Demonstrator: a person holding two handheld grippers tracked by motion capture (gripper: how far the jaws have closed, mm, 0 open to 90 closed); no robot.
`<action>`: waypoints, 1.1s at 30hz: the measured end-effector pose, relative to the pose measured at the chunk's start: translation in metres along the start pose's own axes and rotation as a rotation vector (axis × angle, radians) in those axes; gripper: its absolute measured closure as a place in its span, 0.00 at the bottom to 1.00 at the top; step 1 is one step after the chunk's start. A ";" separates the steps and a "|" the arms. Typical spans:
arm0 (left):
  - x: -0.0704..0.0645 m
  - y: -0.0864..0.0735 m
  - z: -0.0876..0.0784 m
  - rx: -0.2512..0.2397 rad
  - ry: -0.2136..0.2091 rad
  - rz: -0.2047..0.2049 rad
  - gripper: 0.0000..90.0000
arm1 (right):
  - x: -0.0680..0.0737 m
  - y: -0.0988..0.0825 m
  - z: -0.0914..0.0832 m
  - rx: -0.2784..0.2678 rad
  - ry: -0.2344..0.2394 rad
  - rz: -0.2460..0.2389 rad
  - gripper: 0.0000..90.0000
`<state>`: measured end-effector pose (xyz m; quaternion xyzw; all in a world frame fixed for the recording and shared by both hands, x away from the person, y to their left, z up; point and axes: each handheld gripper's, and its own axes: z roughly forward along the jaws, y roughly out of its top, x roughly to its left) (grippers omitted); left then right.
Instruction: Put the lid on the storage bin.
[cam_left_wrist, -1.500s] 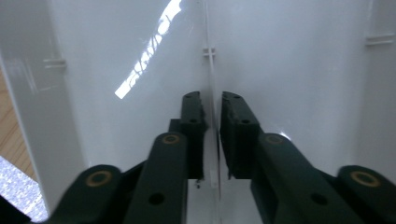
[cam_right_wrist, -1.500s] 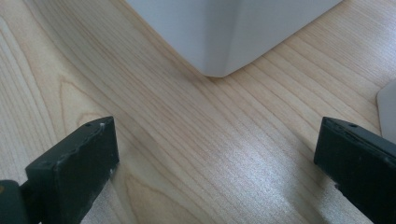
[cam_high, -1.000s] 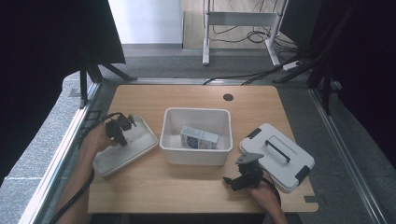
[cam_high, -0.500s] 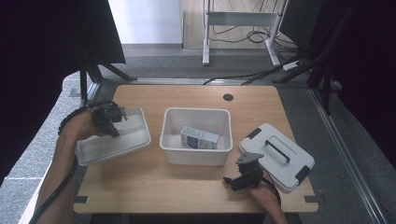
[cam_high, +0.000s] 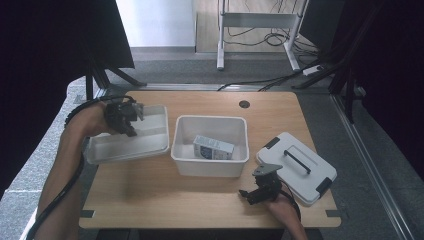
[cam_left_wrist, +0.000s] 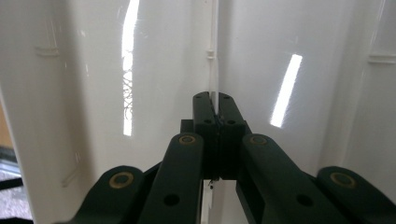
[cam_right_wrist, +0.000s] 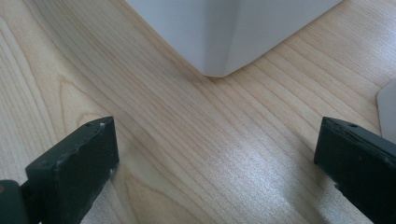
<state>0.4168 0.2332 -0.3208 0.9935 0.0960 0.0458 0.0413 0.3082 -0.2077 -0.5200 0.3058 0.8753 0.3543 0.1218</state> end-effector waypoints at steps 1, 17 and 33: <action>0.000 0.006 -0.001 -0.005 0.001 0.009 0.99 | 0.000 0.000 0.000 0.000 0.000 0.000 0.00; -0.001 0.107 -0.003 -0.058 -0.033 0.120 0.99 | 0.000 0.000 0.000 -0.001 -0.001 -0.001 0.00; -0.014 0.195 0.019 -0.047 -0.016 0.201 0.99 | 0.000 0.000 0.000 -0.001 -0.001 -0.002 0.00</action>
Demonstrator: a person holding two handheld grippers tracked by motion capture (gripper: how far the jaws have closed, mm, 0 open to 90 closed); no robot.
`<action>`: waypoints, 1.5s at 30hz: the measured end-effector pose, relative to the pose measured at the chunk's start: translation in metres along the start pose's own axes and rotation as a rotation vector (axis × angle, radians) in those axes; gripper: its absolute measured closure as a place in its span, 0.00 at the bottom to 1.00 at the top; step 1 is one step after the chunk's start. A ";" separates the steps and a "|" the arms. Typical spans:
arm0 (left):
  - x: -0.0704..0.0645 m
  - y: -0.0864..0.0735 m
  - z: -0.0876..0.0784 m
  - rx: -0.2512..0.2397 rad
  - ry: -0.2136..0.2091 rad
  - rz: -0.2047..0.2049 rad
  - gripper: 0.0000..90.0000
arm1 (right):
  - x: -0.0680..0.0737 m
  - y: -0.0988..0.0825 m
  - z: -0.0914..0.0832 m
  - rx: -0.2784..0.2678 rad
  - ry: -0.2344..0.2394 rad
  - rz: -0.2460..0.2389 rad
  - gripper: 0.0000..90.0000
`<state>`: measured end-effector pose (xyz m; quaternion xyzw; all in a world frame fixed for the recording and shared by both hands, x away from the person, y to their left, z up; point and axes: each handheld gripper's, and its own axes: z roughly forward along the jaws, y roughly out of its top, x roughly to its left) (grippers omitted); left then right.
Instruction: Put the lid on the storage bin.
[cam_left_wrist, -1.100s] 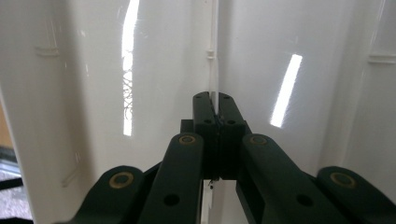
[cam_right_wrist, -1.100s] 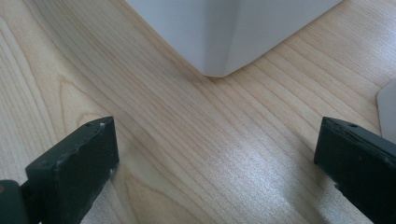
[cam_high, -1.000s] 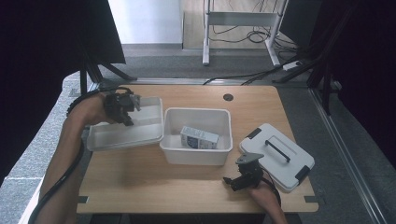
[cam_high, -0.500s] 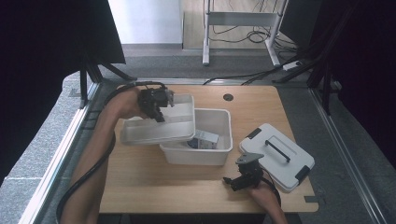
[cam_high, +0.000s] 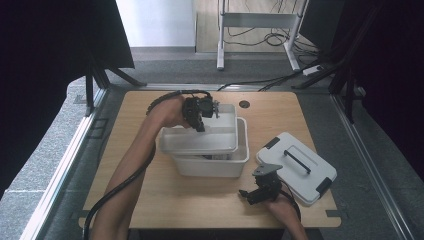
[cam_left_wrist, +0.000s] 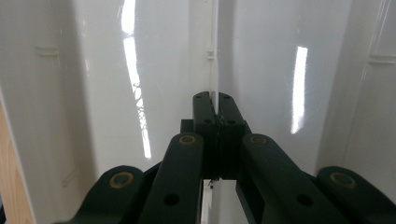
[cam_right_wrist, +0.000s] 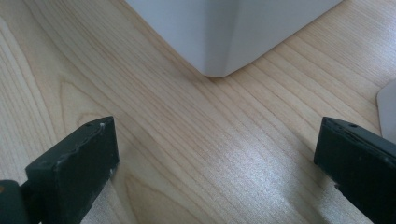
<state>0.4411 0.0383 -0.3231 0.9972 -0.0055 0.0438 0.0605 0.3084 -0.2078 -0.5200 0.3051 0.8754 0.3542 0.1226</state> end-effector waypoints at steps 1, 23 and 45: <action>0.000 0.004 0.003 0.003 -0.001 0.008 0.99 | 0.000 0.000 0.000 0.000 0.000 0.000 0.00; 0.000 0.028 0.046 0.032 -0.025 -0.018 0.99 | 0.000 0.000 0.000 0.001 -0.001 0.001 0.00; -0.018 -0.056 0.013 -0.346 0.138 -0.312 0.20 | -0.012 0.020 -0.029 0.024 0.037 -0.021 0.11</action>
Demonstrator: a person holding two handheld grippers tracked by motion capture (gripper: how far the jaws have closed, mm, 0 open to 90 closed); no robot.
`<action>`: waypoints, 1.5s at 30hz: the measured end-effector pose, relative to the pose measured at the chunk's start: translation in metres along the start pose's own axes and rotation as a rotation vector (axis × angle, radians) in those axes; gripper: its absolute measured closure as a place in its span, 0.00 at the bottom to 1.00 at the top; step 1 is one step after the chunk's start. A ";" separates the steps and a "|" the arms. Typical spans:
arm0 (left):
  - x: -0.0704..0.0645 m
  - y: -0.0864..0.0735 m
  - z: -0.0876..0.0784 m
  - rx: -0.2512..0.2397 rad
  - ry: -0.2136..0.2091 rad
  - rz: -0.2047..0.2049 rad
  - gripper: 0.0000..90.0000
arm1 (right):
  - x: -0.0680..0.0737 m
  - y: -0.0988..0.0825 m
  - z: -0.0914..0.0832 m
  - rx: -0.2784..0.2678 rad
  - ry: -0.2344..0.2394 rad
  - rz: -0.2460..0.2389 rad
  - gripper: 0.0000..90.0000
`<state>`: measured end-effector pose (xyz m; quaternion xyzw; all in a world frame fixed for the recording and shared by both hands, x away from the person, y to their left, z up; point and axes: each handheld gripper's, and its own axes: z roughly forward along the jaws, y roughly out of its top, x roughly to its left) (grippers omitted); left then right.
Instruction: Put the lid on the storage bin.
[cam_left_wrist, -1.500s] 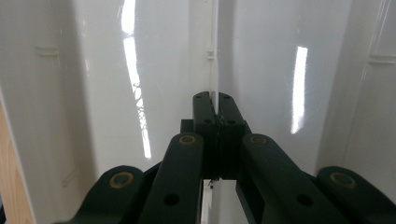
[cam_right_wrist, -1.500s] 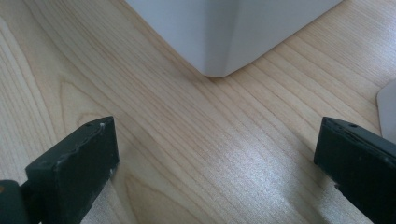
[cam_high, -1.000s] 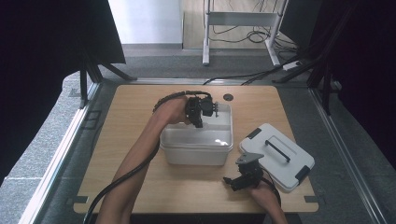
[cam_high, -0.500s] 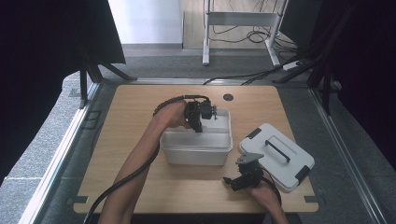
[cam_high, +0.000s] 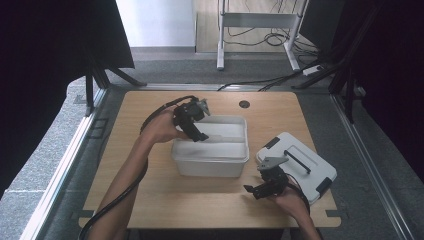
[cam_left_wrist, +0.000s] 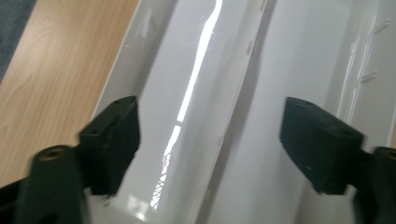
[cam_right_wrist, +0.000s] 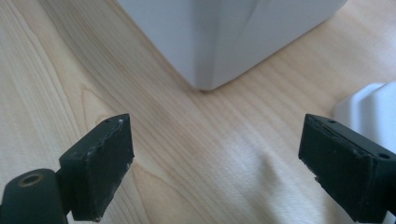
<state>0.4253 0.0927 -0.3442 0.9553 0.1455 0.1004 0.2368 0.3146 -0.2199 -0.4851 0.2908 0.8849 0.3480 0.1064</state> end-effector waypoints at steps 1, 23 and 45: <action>0.000 -0.006 -0.003 -0.009 0.019 -0.013 0.17 | -0.002 0.002 -0.002 0.000 0.005 -0.002 0.11; -0.048 -0.159 -0.030 -0.170 0.155 -0.309 0.00 | -0.063 0.052 -0.055 0.143 -0.067 0.011 0.14; -0.112 -0.225 0.063 -0.186 0.119 -0.435 0.00 | -0.129 0.024 -0.038 0.599 -0.217 0.046 0.50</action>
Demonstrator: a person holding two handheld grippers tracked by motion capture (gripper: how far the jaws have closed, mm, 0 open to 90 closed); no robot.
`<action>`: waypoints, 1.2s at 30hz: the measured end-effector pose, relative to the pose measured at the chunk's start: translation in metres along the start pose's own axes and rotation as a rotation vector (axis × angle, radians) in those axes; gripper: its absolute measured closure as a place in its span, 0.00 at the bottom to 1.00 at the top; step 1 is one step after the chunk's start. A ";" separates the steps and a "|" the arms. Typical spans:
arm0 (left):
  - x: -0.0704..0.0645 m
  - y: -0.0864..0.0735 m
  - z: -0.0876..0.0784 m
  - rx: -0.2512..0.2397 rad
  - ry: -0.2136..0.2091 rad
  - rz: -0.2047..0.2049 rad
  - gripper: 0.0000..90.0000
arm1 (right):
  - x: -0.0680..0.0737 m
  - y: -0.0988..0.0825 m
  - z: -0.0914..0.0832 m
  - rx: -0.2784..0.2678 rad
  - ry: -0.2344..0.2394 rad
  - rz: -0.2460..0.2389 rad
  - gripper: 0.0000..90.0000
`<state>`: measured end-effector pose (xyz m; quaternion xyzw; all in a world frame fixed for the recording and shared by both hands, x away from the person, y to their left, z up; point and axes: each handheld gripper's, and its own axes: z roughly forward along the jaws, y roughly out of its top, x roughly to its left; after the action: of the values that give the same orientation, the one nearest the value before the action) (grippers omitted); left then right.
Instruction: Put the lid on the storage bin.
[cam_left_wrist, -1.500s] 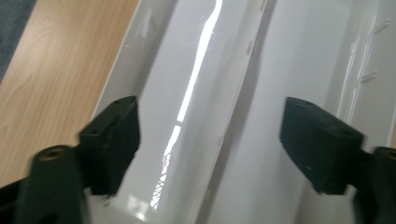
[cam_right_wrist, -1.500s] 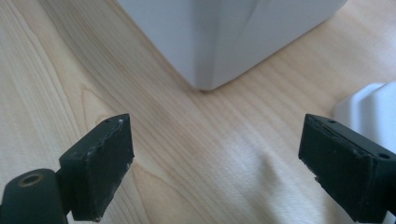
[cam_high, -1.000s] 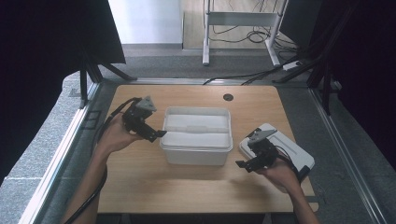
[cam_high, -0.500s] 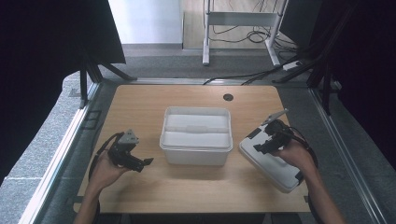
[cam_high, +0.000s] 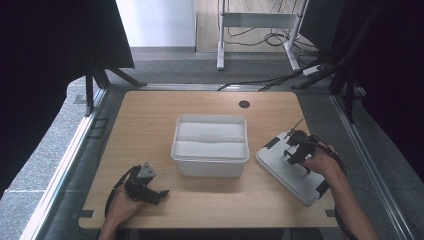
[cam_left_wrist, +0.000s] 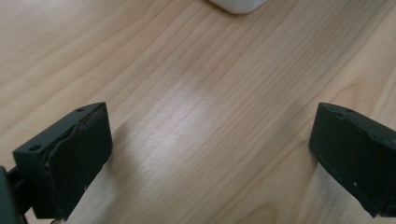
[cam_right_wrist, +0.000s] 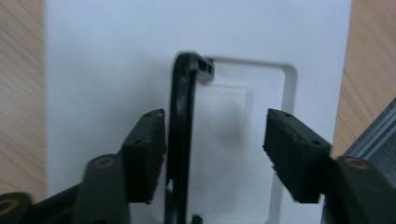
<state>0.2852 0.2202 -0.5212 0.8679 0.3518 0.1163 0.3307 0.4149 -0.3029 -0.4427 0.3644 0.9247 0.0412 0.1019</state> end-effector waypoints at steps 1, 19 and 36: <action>0.000 -0.001 0.000 -0.007 -0.001 -0.004 0.00 | -0.001 0.001 0.002 0.022 0.003 -0.004 0.53; -0.002 -0.002 0.000 -0.011 -0.005 -0.005 0.00 | -0.013 0.004 -0.008 0.146 0.090 -0.017 0.93; -0.002 -0.002 0.000 -0.012 -0.012 0.003 0.00 | -0.011 0.009 -0.084 0.073 0.089 -0.278 0.93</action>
<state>0.2828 0.2197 -0.5223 0.8671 0.3481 0.1138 0.3377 0.4100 -0.3039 -0.3577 0.2341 0.9708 0.0090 0.0521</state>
